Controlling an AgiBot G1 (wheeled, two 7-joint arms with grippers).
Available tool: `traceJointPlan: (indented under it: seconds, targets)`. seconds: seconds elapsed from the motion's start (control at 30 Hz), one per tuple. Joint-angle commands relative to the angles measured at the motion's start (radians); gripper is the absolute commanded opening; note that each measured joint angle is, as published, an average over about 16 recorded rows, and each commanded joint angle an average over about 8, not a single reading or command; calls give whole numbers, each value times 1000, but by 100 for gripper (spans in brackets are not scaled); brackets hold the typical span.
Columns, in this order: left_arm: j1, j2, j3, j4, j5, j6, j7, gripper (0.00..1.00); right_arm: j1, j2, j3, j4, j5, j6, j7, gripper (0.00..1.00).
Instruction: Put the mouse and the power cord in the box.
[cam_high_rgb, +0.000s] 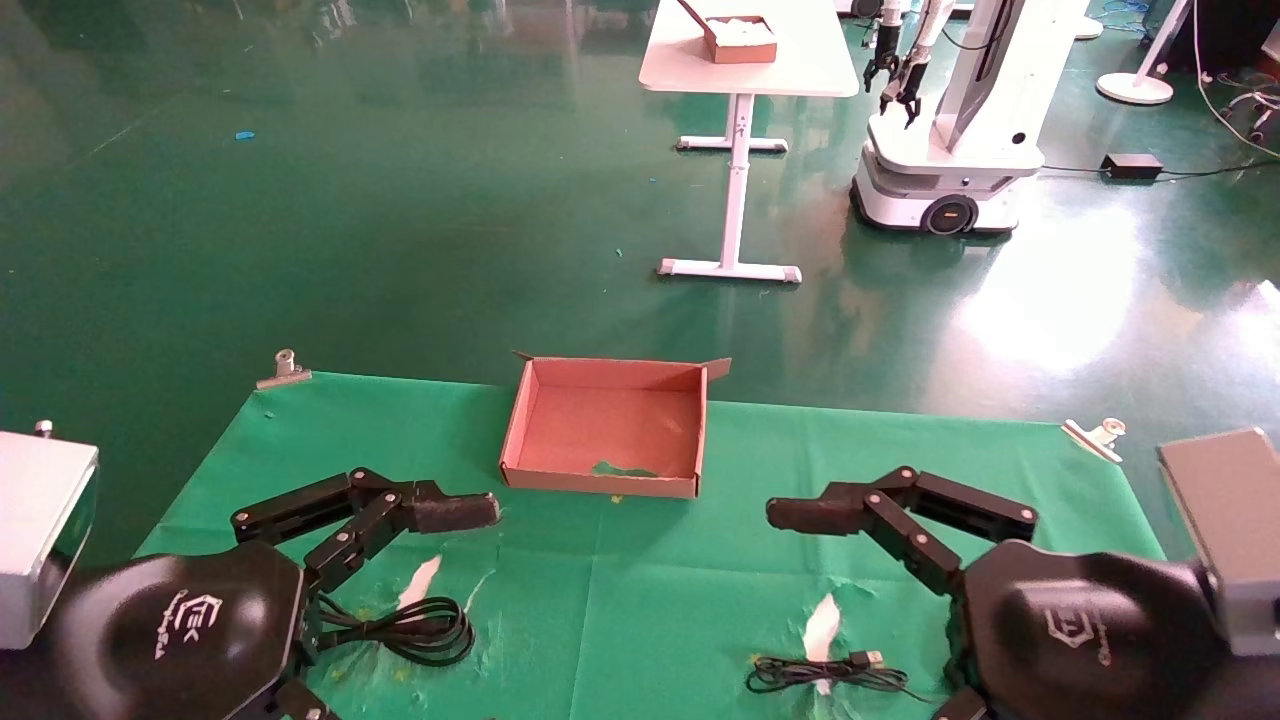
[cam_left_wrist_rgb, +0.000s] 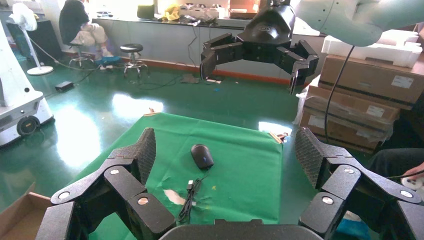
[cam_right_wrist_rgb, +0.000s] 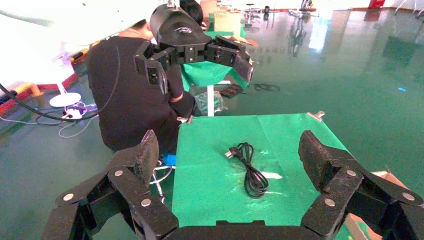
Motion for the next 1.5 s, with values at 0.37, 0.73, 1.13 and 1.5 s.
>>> traceJointPlan:
  seconds: [0.37, 0.73, 1.13, 1.5]
  targets:
    - [0, 0, 0, 0, 0, 0, 0, 100, 0, 0, 0, 0, 0, 0, 0, 100]
    - [0, 0, 0, 0, 0, 0, 0, 100, 0, 0, 0, 0, 0, 0, 0, 100]
    - [0, 0, 0, 0, 0, 0, 0, 100, 0, 0, 0, 0, 0, 0, 0, 100]
    - [-50, -48, 105, -32, 251, 16, -82, 100, -17, 52, -41, 41, -149, 31, -1, 100]
